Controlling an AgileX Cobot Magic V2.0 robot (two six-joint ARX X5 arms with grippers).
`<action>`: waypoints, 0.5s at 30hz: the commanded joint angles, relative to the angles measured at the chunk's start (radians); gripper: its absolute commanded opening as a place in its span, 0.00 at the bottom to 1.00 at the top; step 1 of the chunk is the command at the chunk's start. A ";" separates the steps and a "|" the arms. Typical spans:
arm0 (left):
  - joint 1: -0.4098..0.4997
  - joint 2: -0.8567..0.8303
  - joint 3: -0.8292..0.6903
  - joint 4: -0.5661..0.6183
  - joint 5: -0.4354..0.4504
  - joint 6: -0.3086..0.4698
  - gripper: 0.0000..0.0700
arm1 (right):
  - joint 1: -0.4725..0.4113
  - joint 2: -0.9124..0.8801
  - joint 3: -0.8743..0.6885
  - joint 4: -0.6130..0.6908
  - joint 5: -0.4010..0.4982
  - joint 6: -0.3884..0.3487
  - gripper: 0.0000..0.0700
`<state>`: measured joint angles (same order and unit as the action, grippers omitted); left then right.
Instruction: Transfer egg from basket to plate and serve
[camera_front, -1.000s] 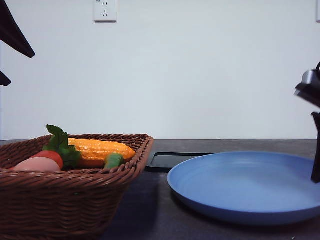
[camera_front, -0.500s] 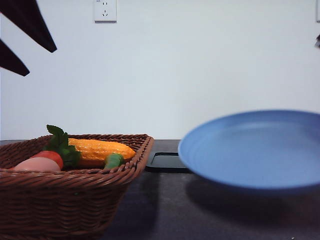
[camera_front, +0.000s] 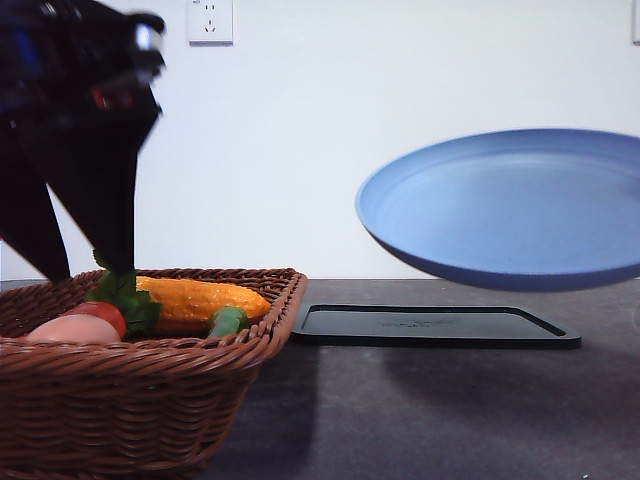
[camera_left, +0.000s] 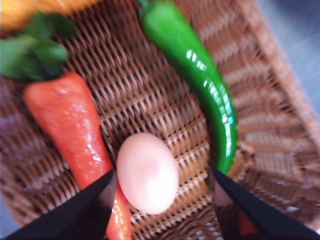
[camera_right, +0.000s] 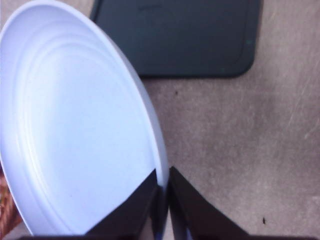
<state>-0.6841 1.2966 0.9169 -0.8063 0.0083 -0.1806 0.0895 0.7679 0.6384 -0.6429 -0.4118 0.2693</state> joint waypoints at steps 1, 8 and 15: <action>-0.021 0.025 0.020 0.007 -0.029 -0.015 0.54 | -0.001 -0.001 0.009 0.008 -0.003 0.021 0.00; -0.036 0.103 0.020 0.025 -0.051 -0.023 0.54 | -0.001 -0.007 0.014 0.006 -0.006 0.031 0.00; -0.036 0.170 0.020 0.015 -0.050 -0.022 0.54 | -0.001 -0.007 0.014 0.006 -0.006 0.032 0.00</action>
<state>-0.7115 1.4495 0.9173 -0.7891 -0.0385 -0.1978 0.0895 0.7589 0.6384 -0.6476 -0.4145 0.2863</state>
